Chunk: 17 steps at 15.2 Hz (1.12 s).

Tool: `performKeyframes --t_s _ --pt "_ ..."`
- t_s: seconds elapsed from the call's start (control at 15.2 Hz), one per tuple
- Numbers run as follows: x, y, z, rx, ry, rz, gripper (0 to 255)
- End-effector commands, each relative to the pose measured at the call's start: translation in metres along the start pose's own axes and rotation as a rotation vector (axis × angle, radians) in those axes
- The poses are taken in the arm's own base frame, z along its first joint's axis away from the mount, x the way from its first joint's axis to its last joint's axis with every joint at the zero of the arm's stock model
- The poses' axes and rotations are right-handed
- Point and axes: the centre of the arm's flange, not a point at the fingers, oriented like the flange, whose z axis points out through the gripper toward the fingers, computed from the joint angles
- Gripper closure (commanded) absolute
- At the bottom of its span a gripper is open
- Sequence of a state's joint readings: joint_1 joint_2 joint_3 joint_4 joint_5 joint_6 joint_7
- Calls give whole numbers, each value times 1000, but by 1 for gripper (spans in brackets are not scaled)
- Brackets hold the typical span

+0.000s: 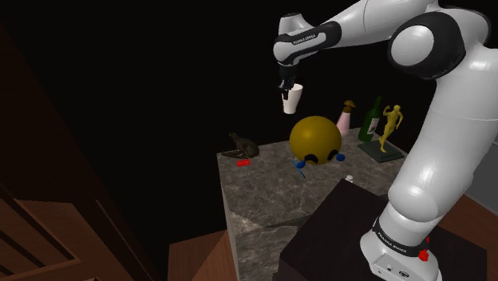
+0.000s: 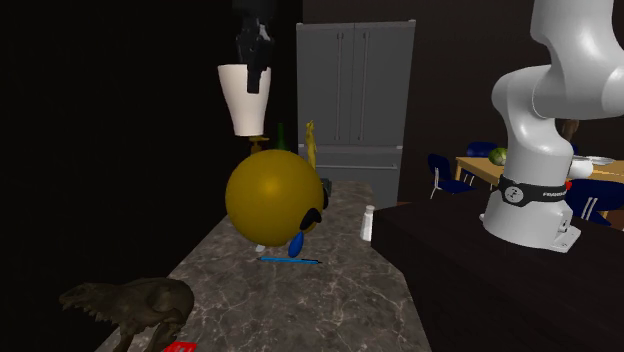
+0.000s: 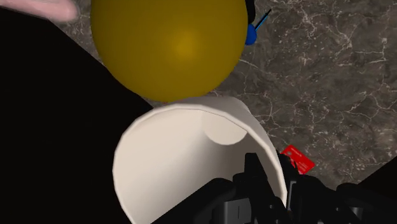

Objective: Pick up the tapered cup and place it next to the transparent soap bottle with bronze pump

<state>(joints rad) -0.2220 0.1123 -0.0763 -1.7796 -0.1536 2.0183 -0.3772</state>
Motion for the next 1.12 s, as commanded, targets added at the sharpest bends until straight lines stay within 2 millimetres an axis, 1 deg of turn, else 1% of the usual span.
performKeyframes --t_s 0.0,1.06 --pt "-18 20 3 0 1 -1 255" --pt "-158 177 25 0 1 -1 255"
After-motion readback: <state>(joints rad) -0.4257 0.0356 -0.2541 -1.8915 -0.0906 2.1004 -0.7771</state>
